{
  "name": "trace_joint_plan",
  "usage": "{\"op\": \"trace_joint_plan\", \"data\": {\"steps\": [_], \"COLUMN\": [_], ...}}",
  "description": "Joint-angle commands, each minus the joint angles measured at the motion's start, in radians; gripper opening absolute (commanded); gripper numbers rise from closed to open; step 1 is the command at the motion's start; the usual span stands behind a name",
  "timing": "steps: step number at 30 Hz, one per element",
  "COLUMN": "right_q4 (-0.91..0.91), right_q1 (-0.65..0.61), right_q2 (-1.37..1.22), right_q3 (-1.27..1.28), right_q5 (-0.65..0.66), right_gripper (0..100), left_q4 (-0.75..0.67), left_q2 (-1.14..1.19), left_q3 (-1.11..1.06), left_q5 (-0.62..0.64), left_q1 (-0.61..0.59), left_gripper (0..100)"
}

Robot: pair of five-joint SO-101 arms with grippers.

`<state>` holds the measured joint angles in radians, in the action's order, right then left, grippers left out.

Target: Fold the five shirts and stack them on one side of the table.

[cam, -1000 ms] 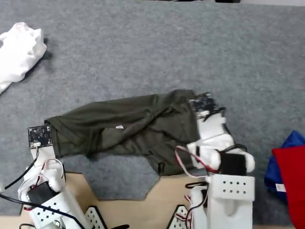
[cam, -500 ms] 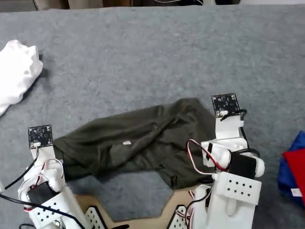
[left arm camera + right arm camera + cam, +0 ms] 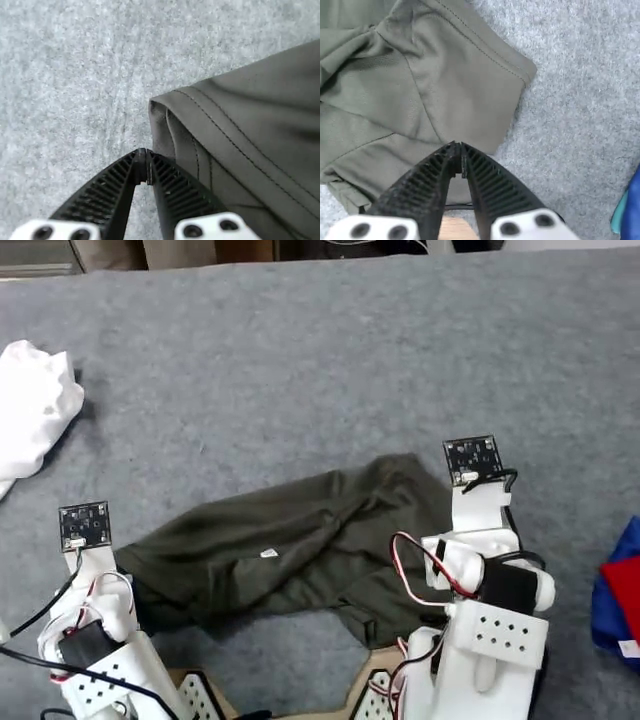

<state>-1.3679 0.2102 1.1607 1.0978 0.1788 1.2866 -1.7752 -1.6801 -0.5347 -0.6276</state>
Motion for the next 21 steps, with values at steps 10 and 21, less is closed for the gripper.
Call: {"op": "trace_joint_plan", "data": {"steps": [10,21], "right_q4": [0.003,-0.018], "right_q1": [0.013,0.038], "right_q2": [0.012,0.010], "right_q3": [-0.114,-0.124], "right_q5": [-0.008,-0.008], "right_gripper": [0.5,0.5], "left_q4": [-0.002,-0.002], "left_q2": [-0.005,-0.005], "left_q3": [-0.012,-0.012], "left_q5": [-0.005,-0.005], "left_q1": [-0.014,-0.017], "left_gripper": [2,2]}}
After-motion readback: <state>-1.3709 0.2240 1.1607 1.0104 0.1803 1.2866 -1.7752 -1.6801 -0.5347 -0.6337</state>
